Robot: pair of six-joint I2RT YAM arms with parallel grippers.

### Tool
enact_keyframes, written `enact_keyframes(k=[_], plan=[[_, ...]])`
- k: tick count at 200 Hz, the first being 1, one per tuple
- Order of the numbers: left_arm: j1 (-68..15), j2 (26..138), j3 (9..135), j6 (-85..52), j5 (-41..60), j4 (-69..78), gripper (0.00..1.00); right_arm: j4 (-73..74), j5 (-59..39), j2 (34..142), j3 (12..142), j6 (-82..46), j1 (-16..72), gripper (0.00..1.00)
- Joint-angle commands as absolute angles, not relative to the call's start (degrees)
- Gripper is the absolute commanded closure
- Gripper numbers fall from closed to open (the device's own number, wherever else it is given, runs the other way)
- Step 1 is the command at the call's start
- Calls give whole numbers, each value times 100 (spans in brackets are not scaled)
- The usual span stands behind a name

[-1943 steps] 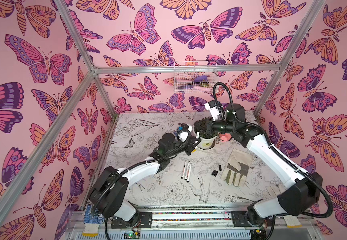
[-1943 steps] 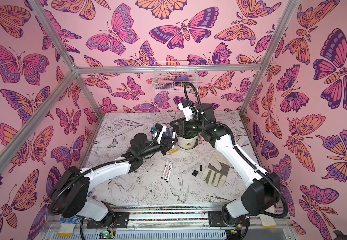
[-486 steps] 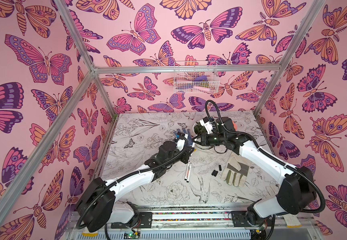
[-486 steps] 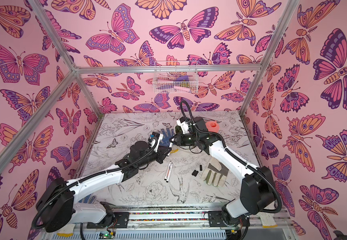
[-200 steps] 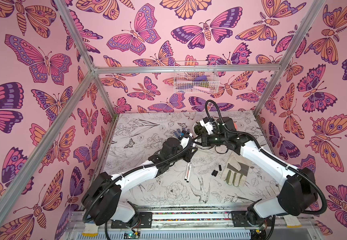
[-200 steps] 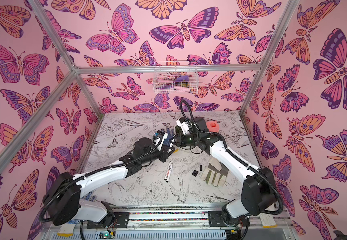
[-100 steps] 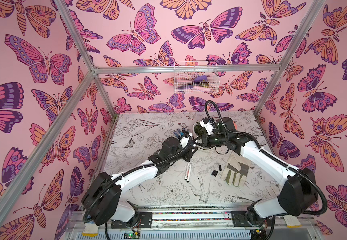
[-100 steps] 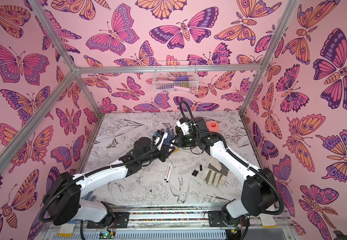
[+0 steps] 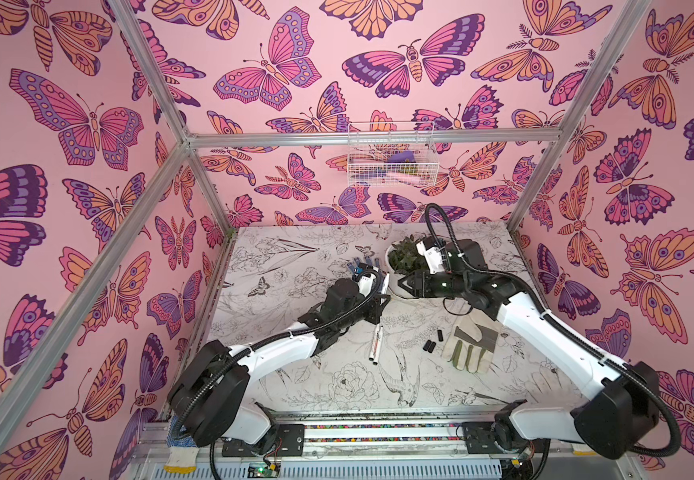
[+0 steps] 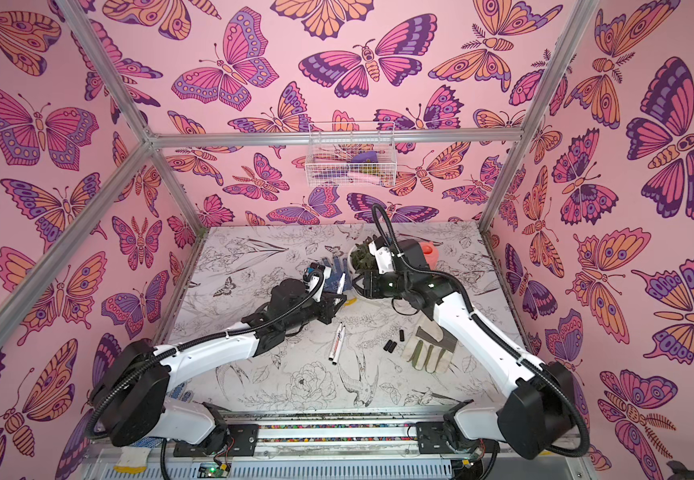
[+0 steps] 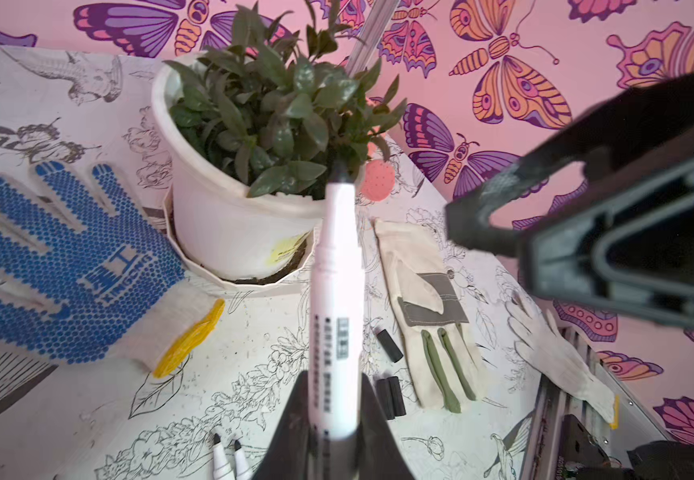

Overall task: Insert the pens into the pen caps
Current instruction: 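Lower the right gripper onto a black cap beside the beige glove and grasp it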

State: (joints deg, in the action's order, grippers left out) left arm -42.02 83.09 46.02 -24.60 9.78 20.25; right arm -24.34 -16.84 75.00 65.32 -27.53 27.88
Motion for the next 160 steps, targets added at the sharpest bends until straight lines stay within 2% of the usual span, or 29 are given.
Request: enact_keyframes(k=[1, 29, 104, 160], plan=[[-4201, 8320, 4452, -2566, 673, 2140, 100, -3365, 553, 7376, 6186, -2880, 2734, 56], [-4201, 8289, 4422, -2548, 625, 2140, 100, -3864, 1097, 7775, 5970, -3024, 2672, 56], [-4219, 8174, 4362, -2539, 563, 2092, 100, -3933, 1074, 9232, 5924, -3029, 2629, 57], [-4243, 8043, 4276, -2547, 448, 2056, 100, -3980, 759, 9804, 5950, -2866, 2464, 60]])
